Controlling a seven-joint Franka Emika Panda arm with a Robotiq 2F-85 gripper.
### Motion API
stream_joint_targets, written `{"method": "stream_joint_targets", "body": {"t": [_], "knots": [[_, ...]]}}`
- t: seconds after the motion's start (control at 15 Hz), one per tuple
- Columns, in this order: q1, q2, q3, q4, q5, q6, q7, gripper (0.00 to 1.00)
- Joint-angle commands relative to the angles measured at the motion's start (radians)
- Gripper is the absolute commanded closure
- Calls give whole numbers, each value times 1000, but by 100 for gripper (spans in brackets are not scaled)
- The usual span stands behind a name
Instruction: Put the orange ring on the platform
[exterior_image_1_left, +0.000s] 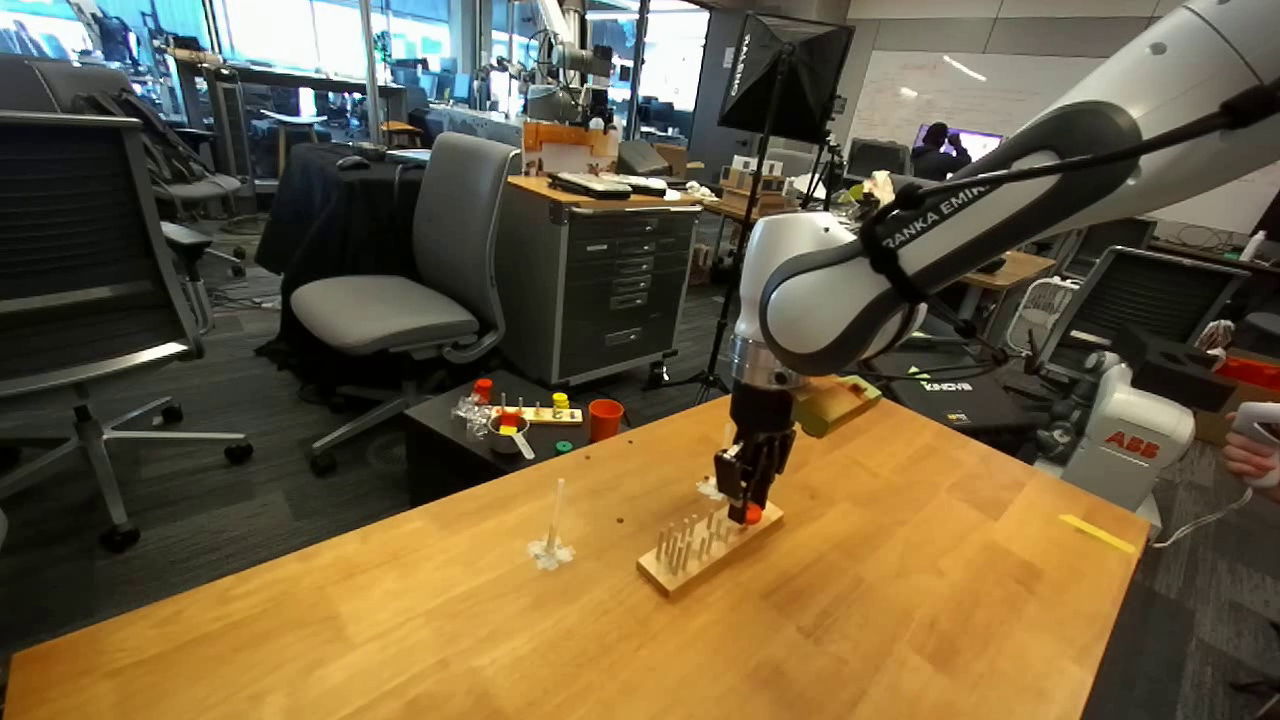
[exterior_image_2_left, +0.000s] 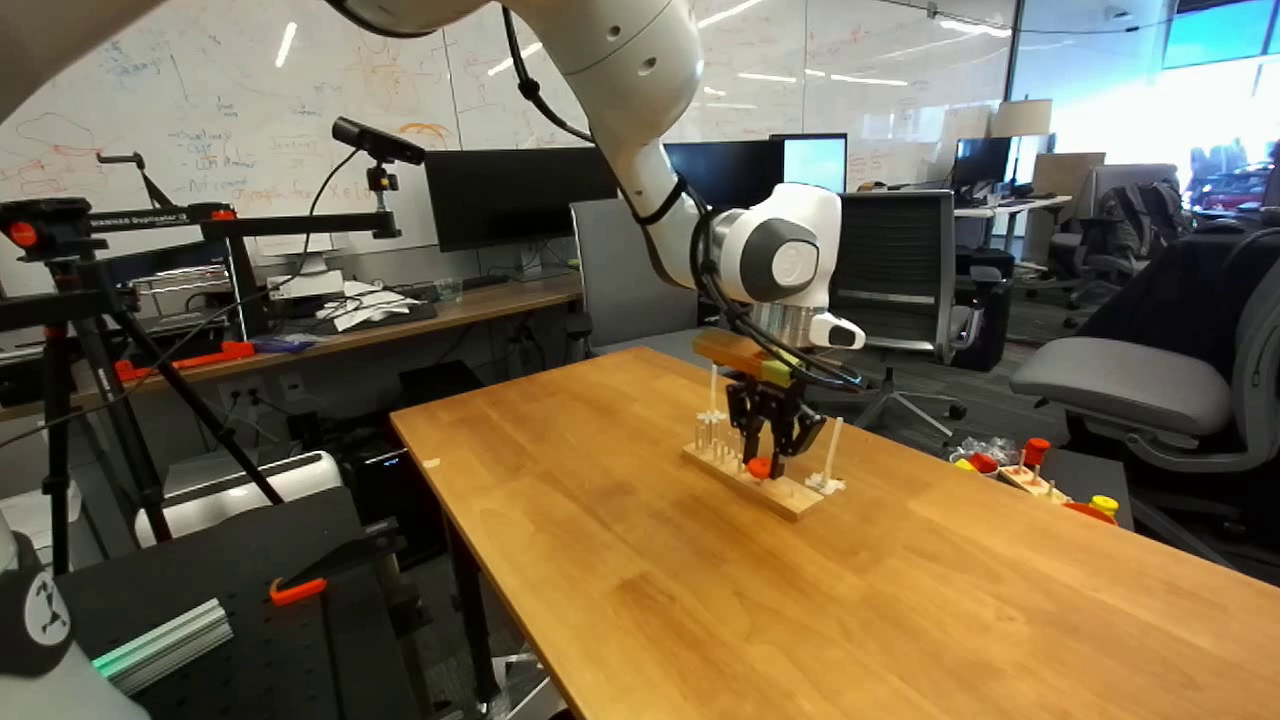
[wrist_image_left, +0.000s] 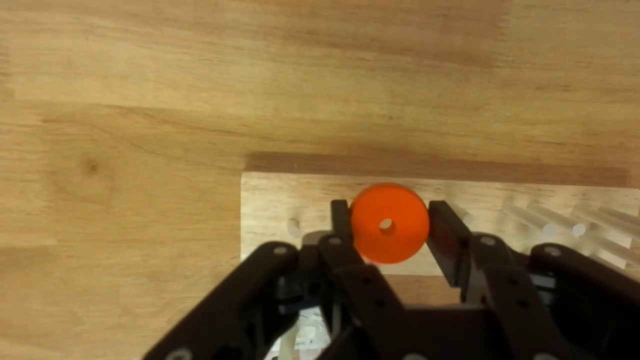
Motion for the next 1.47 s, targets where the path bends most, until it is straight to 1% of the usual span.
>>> {"method": "stream_joint_targets", "body": {"t": [0.0, 0.93, 1.33, 1.4], "knots": [[-20, 21, 15, 30, 19, -29, 8, 82], [-28, 31, 31, 36, 45, -37, -1, 82], [-29, 55, 44, 43, 61, -47, -1, 82], [-27, 54, 41, 44, 62, -53, 6, 32]]}}
